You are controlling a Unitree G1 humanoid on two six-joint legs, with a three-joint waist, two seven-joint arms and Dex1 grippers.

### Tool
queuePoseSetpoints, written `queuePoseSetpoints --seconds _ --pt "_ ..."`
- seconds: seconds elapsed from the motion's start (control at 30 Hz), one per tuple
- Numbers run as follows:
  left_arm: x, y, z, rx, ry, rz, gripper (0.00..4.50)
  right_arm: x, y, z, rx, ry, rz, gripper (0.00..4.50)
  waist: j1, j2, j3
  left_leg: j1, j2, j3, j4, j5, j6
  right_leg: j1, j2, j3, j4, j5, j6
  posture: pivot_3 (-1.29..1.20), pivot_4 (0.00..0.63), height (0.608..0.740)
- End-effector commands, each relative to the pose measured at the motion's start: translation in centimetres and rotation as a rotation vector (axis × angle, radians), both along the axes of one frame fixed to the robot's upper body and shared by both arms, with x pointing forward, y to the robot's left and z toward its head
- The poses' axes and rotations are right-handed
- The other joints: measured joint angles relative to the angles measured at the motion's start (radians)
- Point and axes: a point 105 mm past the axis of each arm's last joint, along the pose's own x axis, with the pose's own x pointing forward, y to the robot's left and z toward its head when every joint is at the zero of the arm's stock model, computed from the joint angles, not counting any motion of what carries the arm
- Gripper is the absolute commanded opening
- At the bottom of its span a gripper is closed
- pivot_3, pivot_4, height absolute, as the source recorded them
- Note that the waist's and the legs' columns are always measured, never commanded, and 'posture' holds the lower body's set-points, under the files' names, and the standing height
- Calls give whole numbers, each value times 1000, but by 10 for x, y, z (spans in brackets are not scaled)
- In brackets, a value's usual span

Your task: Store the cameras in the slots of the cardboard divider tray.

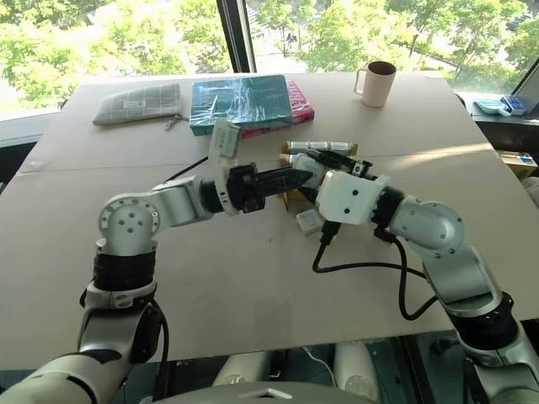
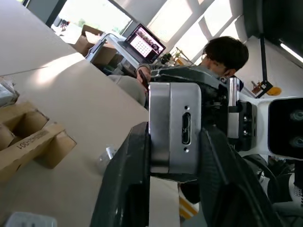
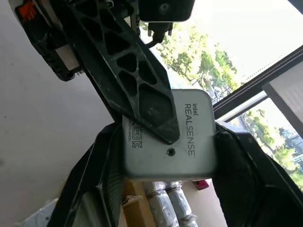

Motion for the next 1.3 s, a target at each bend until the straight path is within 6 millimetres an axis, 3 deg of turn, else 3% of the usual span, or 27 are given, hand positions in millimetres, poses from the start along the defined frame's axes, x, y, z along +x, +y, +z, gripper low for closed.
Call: queuePoseSetpoints --seconds 0.03,0.1,0.2,0.27,0.37,0.43,0.67,0.9,1.1,1.3 --pt "-2 -1 16 -26 -62 -25 757 -3 -1 5 34 9 9 4113 0 0 0 0 0 0 0 0 0 0 0 0 0 0 0 0 150 740" --pt "2 2 15 1 -87 -13 757 0 -8 2 64 51 -24 4487 0 0 0 0 0 0 0 0 0 0 0 0 0 0 0 0 150 740" --pt "13 7 14 65 -164 -3 757 4 -28 -2 150 173 -85 4500 2 0 0 0 0 0 0 0 0 0 0 0 0 0 0 0 150 740" --pt "27 11 10 147 -254 -3 757 -3 -46 -5 229 294 -62 4500 4 0 0 0 0 1 0 0 0 0 0 0 0 0 0 0 150 740" --pt "44 15 3 255 -372 -35 757 -12 -72 -9 214 359 -83 4500 9 0 0 -1 -1 1 0 0 0 0 0 1 -1 0 -1 0 150 740" --pt "62 15 -2 328 -425 -54 757 -22 -89 -1 241 381 -83 4500 7 0 0 -1 -1 2 0 0 1 0 0 0 -3 0 -1 0 150 740" --pt "100 5 -21 539 -521 -107 757 -48 -109 13 282 409 -106 4500 14 0 1 -5 0 0 0 -1 3 -1 0 -2 -3 0 0 0 150 740" --pt "110 -5 -26 621 -542 -139 757 -71 -127 3 314 416 -245 4500 23 -1 1 -12 0 2 5 -5 9 -5 -2 -2 -3 0 1 0 150 740" --pt "109 -13 -29 651 -558 -176 757 -77 -138 0 348 404 -322 4500 24 -1 1 -13 0 3 13 -9 16 -4 -2 -1 -2 2 5 0 150 740" --pt "112 -18 -25 653 -582 -162 757 -56 -189 -4 423 399 -475 4500 23 -2 1 -12 0 3 18 -10 17 -1 -2 0 -3 4 9 0 150 740"
